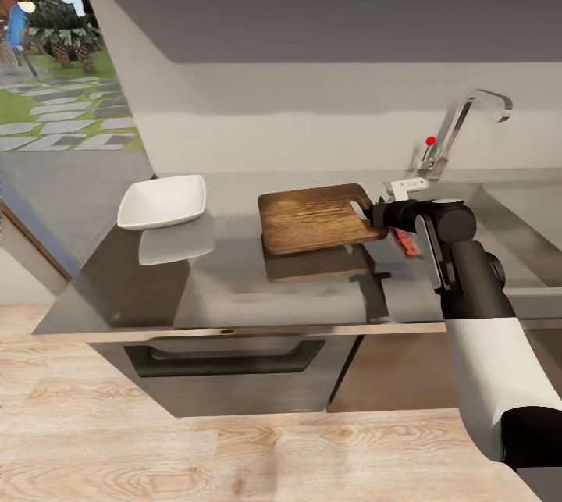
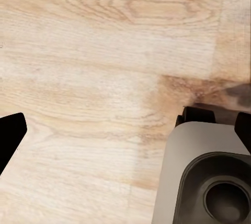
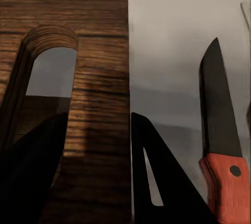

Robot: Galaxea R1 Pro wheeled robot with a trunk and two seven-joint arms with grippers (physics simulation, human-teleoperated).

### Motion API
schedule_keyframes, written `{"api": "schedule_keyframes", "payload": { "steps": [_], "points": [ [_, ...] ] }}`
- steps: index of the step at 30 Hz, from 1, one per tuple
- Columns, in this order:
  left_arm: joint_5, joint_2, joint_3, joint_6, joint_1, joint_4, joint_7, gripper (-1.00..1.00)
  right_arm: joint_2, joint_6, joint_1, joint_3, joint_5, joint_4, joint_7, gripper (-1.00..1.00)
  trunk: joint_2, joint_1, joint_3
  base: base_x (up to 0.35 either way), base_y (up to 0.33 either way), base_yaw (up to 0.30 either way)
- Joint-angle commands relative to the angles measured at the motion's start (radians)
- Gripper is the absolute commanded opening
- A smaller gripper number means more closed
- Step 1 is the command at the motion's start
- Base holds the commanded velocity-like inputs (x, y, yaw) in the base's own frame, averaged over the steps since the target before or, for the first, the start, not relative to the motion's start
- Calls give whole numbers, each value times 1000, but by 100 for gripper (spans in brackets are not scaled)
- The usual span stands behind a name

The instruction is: In the kitchen, take the Vidalia onion out of the sink, dice it on the chopping board with the paring knife, put the diced onion into the bowl on the countertop, then place both the paring knife and the chopping board into the sink.

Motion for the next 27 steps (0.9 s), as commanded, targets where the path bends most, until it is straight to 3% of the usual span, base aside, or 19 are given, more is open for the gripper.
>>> {"api": "schedule_keyframes", "payload": {
  "steps": [1,8,12,16,27],
  "points": [
    [2,0,0,-3,0,0,1,100,0,4,-1,1,7,-1,8,-100,0,0,-1,0,238,0],
    [2,0,0,-3,0,-1,1,100,0,5,-1,-17,9,13,4,-100,0,0,-1,0,128,0],
    [2,0,0,-3,0,-1,1,100,4,6,-1,-76,10,19,1,-100,0,0,-1,0,11,0],
    [2,0,0,-3,0,-1,1,100,4,6,-1,-103,10,20,0,-100,0,0,-1,0,1,0],
    [2,0,0,-3,0,-1,1,100,5,4,-1,-108,10,21,0,-100,0,0,-1,0,0,0]
  ]
}}
